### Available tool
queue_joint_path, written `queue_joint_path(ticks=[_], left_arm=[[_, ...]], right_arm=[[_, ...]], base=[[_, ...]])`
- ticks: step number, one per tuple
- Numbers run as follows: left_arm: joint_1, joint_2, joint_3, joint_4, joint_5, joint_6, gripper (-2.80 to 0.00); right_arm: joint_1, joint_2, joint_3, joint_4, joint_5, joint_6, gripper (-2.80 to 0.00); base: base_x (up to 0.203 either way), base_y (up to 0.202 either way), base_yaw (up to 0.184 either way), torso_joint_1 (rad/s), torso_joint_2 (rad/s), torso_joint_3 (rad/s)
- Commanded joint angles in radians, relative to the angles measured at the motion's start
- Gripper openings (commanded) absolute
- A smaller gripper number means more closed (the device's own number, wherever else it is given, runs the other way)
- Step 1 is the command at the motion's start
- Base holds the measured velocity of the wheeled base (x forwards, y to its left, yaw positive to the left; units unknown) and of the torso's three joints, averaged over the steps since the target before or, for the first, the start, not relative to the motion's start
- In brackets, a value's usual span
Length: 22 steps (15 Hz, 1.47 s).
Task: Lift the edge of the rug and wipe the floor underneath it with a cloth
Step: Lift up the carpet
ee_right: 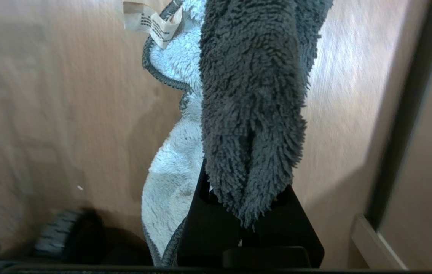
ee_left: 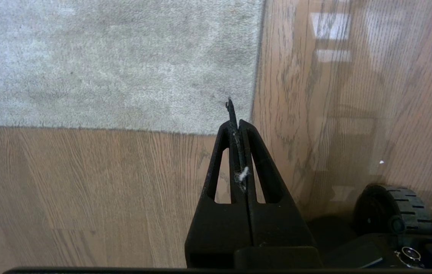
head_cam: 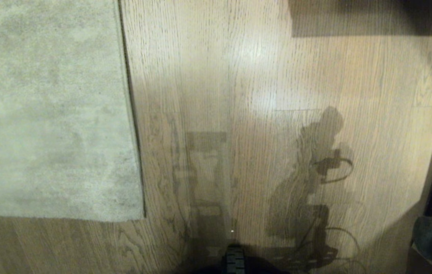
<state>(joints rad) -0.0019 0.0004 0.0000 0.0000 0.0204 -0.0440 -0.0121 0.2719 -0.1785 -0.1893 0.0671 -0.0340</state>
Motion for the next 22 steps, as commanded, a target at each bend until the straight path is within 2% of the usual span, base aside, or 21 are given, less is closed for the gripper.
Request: queue_joint_path(ticks=[1, 5, 10, 15, 22], left_arm=[[0.000, 0.000, 0.000, 0.000, 0.000, 0.000, -2.80], [0.000, 0.000, 0.000, 0.000, 0.000, 0.001, -2.80], [0.000, 0.000, 0.000, 0.000, 0.000, 0.000, -2.80], [0.000, 0.000, 0.000, 0.000, 0.000, 0.000, -2.80], [0.000, 0.000, 0.000, 0.000, 0.001, 0.000, -2.80]], right_arm=[[0.037, -0.054, 0.075, -0.016, -0.032, -0.012, -2.80], [0.008, -0.123, 0.178, -0.056, -0.035, -0.020, -2.80], [0.009, -0.259, 0.178, 0.061, -0.030, -0.020, -2.80], [0.009, -0.272, 0.178, 0.172, -0.054, -0.027, -2.80], [0.009, -0.272, 0.178, 0.176, -0.055, -0.015, -2.80]], base=[[0.000, 0.000, 0.000, 0.000, 0.00, 0.000], [0.000, 0.000, 0.000, 0.000, 0.00, 0.000], [0.000, 0.000, 0.000, 0.000, 0.00, 0.000], [0.000, 0.000, 0.000, 0.000, 0.00, 0.000], [0.000, 0.000, 0.000, 0.000, 0.00, 0.000]])
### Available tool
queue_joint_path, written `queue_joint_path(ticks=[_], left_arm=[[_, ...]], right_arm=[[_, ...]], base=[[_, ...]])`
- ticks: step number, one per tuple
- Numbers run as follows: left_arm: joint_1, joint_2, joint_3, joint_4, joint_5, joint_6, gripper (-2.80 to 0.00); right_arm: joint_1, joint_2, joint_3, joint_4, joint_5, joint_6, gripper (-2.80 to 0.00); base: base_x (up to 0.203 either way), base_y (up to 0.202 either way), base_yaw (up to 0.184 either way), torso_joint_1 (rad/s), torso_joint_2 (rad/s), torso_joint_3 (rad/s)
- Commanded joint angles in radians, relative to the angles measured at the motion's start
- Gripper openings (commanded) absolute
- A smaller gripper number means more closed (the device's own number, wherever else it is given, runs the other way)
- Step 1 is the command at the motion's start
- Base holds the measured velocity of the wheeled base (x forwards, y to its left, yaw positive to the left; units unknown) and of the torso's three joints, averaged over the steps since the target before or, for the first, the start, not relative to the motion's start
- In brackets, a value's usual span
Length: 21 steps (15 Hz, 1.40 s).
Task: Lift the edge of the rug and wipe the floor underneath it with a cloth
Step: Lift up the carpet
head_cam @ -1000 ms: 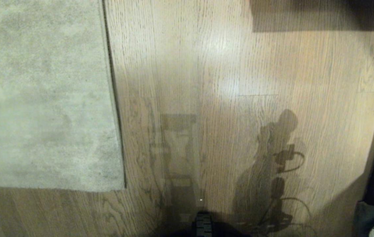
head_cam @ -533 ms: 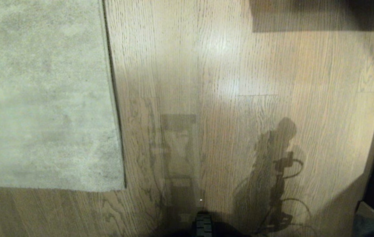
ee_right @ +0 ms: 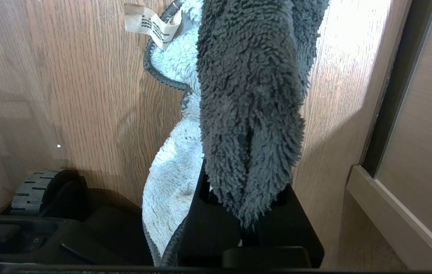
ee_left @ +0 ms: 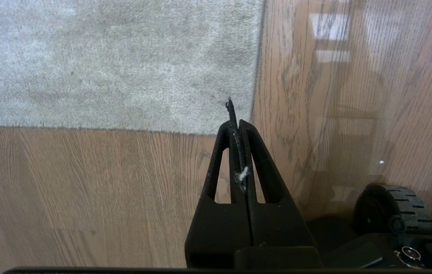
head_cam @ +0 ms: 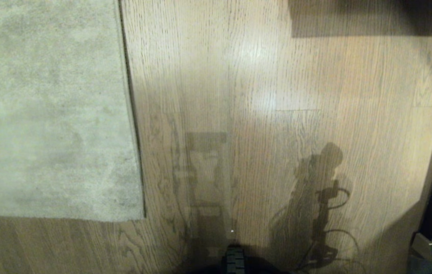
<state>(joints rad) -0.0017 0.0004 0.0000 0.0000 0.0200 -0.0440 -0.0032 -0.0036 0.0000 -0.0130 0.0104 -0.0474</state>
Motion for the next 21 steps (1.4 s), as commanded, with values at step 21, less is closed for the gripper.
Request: queue_joint_path(ticks=[21], left_arm=[[0.000, 0.001, 0.000, 0.000, 0.000, 0.001, -2.80]], right_arm=[[0.000, 0.004, 0.000, -0.001, 0.002, 0.000, -2.80]], base=[[0.000, 0.000, 0.000, 0.000, 0.00, 0.000]])
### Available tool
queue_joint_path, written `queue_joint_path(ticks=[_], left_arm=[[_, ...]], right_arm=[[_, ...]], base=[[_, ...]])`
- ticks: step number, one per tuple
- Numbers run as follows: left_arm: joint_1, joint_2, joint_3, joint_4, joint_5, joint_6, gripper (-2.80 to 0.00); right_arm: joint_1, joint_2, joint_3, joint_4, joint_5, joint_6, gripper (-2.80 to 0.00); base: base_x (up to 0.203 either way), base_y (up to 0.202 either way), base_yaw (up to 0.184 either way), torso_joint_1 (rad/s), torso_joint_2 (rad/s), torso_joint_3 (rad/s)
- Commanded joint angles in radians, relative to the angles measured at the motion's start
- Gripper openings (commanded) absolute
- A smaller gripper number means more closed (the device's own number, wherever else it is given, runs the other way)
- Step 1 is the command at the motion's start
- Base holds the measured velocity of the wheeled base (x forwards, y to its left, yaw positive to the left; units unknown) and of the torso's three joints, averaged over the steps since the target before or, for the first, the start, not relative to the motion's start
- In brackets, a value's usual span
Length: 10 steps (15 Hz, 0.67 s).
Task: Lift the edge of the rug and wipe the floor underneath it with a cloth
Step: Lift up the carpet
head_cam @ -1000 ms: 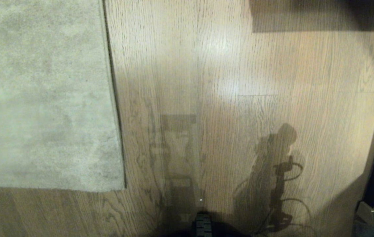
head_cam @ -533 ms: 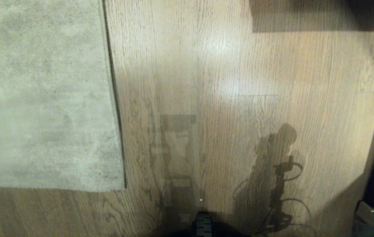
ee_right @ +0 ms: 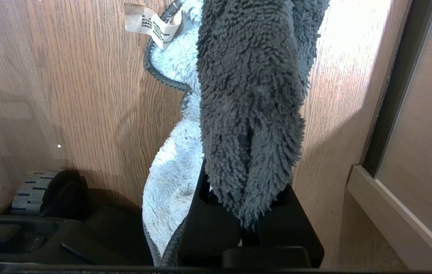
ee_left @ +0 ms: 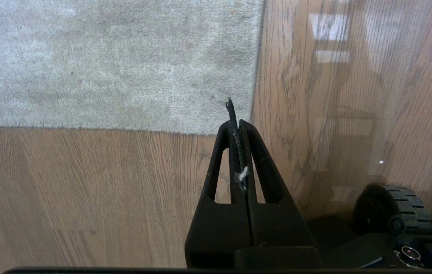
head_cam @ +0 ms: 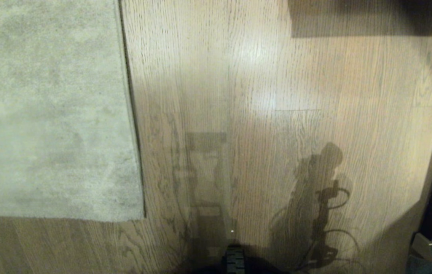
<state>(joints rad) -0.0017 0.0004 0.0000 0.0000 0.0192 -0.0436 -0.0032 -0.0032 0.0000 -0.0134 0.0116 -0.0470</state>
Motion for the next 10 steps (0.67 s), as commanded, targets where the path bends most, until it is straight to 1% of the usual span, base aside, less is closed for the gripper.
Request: queue_joint_path(ticks=[1, 10], left_arm=[[0.000, 0.000, 0.000, 0.000, 0.001, 0.001, -2.80], [0.000, 0.000, 0.000, 0.000, 0.001, 0.001, -2.80]], right_arm=[[0.000, 0.003, 0.000, 0.000, -0.001, -0.001, -2.80], [0.000, 0.003, 0.000, 0.000, 0.000, -0.001, -2.80]], base=[[0.000, 0.000, 0.000, 0.000, 0.00, 0.000], [0.000, 0.000, 0.000, 0.000, 0.00, 0.000]])
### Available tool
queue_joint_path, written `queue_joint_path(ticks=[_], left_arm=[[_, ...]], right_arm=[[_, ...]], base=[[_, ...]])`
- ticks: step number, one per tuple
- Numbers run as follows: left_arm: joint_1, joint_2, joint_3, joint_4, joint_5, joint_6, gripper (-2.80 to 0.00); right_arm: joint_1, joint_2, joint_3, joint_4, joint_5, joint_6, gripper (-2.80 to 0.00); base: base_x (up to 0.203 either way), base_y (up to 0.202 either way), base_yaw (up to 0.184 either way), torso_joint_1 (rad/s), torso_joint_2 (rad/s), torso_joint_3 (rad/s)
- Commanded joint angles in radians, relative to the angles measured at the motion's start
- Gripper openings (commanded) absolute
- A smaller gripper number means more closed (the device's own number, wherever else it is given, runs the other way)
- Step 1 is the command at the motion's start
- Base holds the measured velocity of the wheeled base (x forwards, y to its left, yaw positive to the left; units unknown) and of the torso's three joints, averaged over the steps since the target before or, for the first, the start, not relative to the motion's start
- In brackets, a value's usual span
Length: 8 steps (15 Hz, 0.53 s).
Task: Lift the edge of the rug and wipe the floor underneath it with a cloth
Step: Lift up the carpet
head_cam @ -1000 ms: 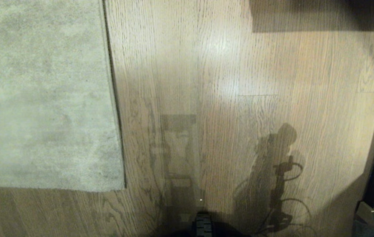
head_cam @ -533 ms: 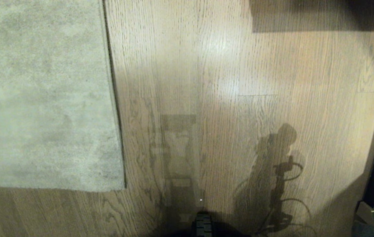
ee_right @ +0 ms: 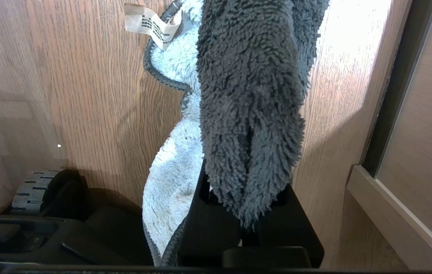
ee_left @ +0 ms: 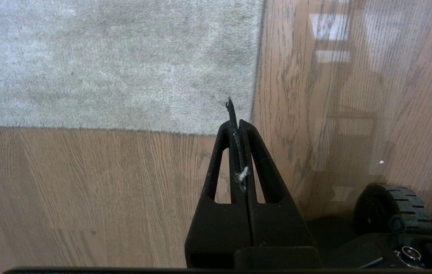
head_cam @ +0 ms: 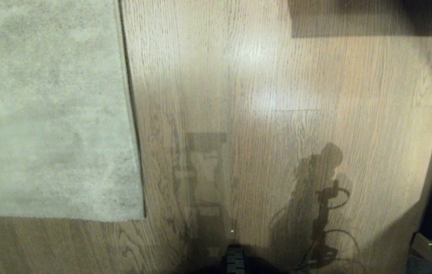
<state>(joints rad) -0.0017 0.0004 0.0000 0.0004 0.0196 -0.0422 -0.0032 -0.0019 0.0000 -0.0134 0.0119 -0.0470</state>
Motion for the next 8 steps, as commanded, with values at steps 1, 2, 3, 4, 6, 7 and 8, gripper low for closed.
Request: queue_joint_path(ticks=[1, 2, 3, 4, 6, 7, 8], left_arm=[[0.000, 0.000, 0.000, 0.000, 0.000, -0.001, -2.80], [0.000, 0.001, 0.000, 0.000, 0.000, -0.001, -2.80], [0.000, 0.000, 0.000, 0.000, 0.000, -0.001, -2.80], [0.000, 0.000, 0.000, 0.000, 0.000, -0.001, -2.80], [0.000, 0.000, 0.000, 0.000, 0.000, -0.001, -2.80], [0.000, 0.000, 0.000, 0.000, 0.000, -0.001, -2.80], [0.000, 0.000, 0.000, 0.000, 0.000, -0.001, -2.80]], right_arm=[[0.000, 0.002, 0.000, 0.000, 0.000, -0.001, -2.80], [0.000, 0.002, 0.000, 0.000, 0.000, -0.001, -2.80], [0.000, 0.002, 0.000, 0.000, -0.001, -0.001, -2.80], [0.000, 0.002, 0.000, 0.000, 0.000, -0.001, -2.80], [0.000, 0.002, 0.000, 0.000, 0.000, -0.001, -2.80], [0.000, 0.002, 0.000, 0.000, 0.000, -0.001, -2.80], [0.000, 0.002, 0.000, 0.000, 0.000, -0.001, -2.80]], base=[[0.000, 0.000, 0.000, 0.000, 0.00, 0.000], [0.000, 0.000, 0.000, 0.000, 0.00, 0.000], [0.000, 0.000, 0.000, 0.000, 0.00, 0.000], [0.000, 0.000, 0.000, 0.000, 0.00, 0.000], [0.000, 0.000, 0.000, 0.000, 0.00, 0.000], [0.000, 0.000, 0.000, 0.000, 0.00, 0.000], [0.000, 0.000, 0.000, 0.000, 0.00, 0.000]])
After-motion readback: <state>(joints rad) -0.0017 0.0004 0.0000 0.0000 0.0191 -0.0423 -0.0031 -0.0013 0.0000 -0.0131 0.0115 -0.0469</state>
